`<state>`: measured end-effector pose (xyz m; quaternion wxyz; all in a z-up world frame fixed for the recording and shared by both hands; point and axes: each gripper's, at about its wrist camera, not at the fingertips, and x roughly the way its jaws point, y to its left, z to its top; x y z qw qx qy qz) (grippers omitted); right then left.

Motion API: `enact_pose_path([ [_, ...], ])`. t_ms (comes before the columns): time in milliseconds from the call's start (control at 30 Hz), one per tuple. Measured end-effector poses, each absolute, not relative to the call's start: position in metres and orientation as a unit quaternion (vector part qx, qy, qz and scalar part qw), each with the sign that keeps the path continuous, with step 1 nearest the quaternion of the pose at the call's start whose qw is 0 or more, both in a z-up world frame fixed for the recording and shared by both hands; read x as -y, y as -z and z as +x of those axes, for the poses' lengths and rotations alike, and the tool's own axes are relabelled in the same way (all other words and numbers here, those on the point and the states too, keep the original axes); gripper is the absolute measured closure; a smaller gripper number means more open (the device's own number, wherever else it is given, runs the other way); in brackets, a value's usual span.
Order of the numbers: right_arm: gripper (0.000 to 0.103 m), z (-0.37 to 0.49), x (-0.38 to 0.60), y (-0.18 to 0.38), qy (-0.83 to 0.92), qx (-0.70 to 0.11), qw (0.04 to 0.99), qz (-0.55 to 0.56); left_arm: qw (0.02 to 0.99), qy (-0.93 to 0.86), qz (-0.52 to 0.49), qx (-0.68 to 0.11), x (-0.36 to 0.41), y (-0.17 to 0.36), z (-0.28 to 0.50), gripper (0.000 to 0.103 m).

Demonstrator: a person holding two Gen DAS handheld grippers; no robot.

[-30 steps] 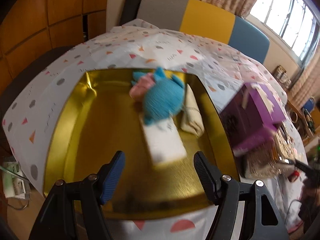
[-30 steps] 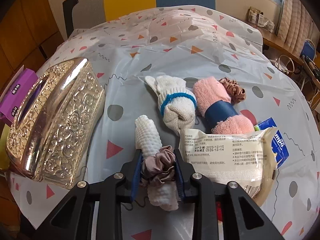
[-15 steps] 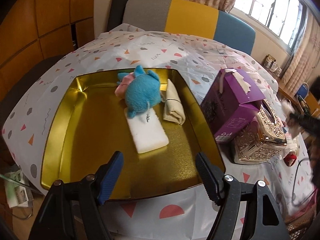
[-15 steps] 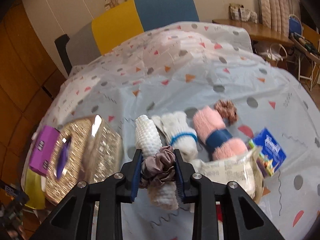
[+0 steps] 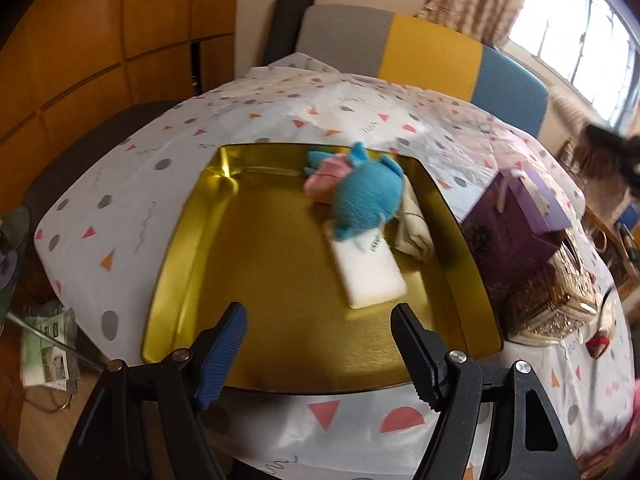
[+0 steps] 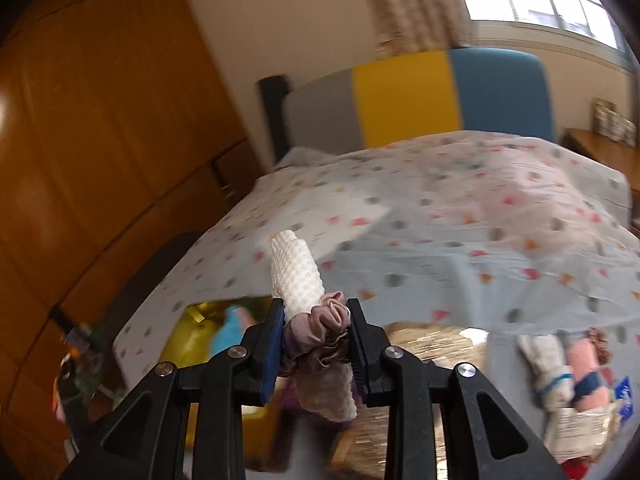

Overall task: Organize soft objects
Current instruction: 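Carry the white sock with scrunchie into the gold tray and release with the right gripper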

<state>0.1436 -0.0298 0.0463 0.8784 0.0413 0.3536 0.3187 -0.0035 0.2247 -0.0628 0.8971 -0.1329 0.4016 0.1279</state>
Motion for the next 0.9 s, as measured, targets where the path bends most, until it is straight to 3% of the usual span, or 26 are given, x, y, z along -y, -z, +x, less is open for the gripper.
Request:
enact_pose_path([
  [400, 0.073, 0.105, -0.074, 0.052, -0.347, -0.452, 0.821, -0.025, 0.905, -0.156, -0.125, -0.376, -0.236, 0.051, -0.017, 0.025],
  [467, 0.069, 0.105, -0.076, 0.061, -0.344, -0.462, 0.817, -0.034, 0.904, -0.155, -0.124, -0.378, -0.236, 0.053, -0.017, 0.025],
  [633, 0.062, 0.105, -0.069, 0.068, -0.33, -0.461, 0.823, -0.036, 0.903, -0.152, -0.121, -0.383, -0.233, 0.055, -0.016, 0.024],
  [900, 0.062, 0.095, -0.029, 0.04, -0.305, -0.41, 0.858, -0.045, 0.902, -0.144, -0.121, -0.388, -0.227, 0.058, -0.014, 0.024],
])
